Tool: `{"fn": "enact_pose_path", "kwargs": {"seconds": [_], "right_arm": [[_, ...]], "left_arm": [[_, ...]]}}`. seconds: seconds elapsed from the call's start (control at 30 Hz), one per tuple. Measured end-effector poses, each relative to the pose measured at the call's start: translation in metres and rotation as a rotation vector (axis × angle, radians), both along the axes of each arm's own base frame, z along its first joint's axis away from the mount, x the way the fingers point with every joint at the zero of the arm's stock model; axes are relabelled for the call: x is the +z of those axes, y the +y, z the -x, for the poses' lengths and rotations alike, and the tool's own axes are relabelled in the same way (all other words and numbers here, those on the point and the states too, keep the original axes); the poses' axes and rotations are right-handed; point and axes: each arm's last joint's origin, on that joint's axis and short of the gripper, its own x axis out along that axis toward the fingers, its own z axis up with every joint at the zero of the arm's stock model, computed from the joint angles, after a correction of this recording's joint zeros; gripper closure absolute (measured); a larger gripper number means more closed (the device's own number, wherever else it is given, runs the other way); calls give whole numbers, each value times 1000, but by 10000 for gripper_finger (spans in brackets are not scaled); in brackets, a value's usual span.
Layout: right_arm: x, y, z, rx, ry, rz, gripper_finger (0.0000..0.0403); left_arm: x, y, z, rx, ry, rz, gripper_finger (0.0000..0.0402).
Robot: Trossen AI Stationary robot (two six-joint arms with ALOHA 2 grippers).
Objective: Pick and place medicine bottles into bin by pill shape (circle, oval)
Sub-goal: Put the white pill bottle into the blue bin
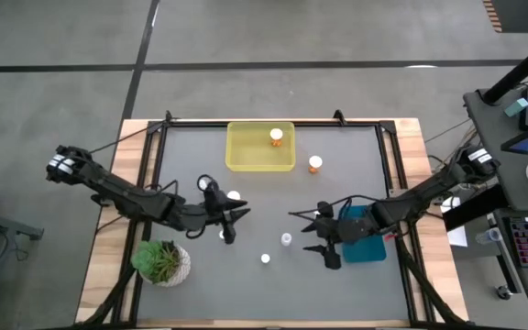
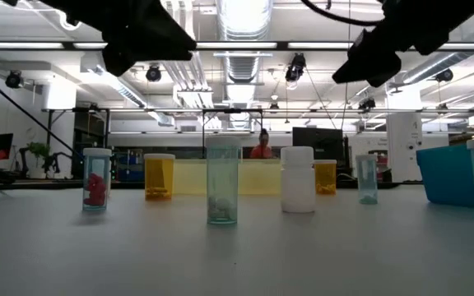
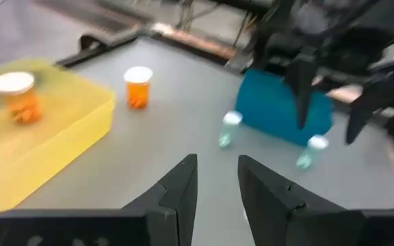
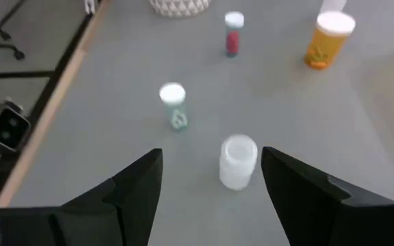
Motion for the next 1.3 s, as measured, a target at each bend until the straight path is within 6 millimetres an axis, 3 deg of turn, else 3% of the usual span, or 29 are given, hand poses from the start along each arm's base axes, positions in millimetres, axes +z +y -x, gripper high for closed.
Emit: {"fn": "enact_pose_path", "kwargs": {"seconds": [0.2, 0.47, 1.0, 1.3], "right_arm": [[-14, 4, -10, -27, 9, -24, 136], [-29, 8, -19, -33, 46, 12, 95], [-32, 7, -27, -83, 34, 122, 105], [-54, 6, -41, -93, 30, 156, 109]], "left_arm": [[8, 6, -1, 40, 136, -8, 311], [9, 6, 0, 37, 147, -18, 311], [8, 6, 0, 38, 138, -17, 311], [7, 6, 0, 34, 137, -33, 311]]}}
